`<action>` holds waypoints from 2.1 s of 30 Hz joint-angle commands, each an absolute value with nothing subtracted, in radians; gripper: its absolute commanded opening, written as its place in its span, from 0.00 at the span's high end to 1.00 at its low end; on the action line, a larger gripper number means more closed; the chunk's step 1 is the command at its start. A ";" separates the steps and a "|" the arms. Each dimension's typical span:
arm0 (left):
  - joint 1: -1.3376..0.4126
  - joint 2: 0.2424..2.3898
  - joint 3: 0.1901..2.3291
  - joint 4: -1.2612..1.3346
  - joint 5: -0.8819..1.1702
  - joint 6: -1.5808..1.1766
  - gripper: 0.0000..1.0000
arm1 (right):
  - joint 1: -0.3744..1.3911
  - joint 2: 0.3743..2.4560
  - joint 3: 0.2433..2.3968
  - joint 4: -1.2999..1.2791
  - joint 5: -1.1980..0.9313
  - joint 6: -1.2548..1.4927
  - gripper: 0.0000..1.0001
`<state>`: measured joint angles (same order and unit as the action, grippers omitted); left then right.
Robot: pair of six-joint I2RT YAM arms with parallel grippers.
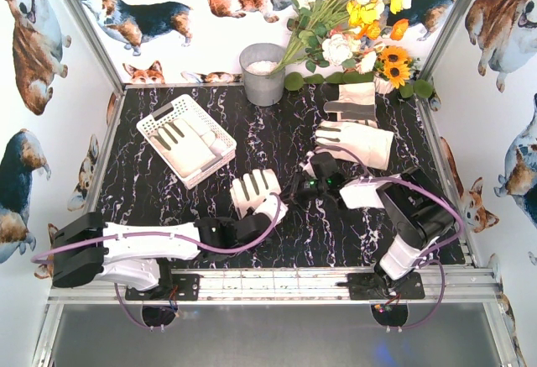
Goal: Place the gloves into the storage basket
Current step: Pick up the glove from the center of the board.
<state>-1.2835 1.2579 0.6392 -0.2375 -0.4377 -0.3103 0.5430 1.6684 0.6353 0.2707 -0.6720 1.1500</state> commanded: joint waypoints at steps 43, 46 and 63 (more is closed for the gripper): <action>0.043 1.079 0.929 -0.289 0.338 -0.274 0.00 | 0.628 1.778 1.498 0.110 -0.525 0.676 1.00; 0.151 1.068 0.858 -0.221 0.345 -0.323 0.00 | 0.644 1.875 1.560 0.208 -0.571 0.745 1.00; 0.313 0.980 0.640 0.007 0.449 -0.405 0.00 | 0.712 2.184 1.882 0.279 -0.706 0.802 1.00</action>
<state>0.2947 1.0077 0.6594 -0.1337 0.3244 -0.3660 0.6994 2.1738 1.7988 0.1631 -0.6365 0.7963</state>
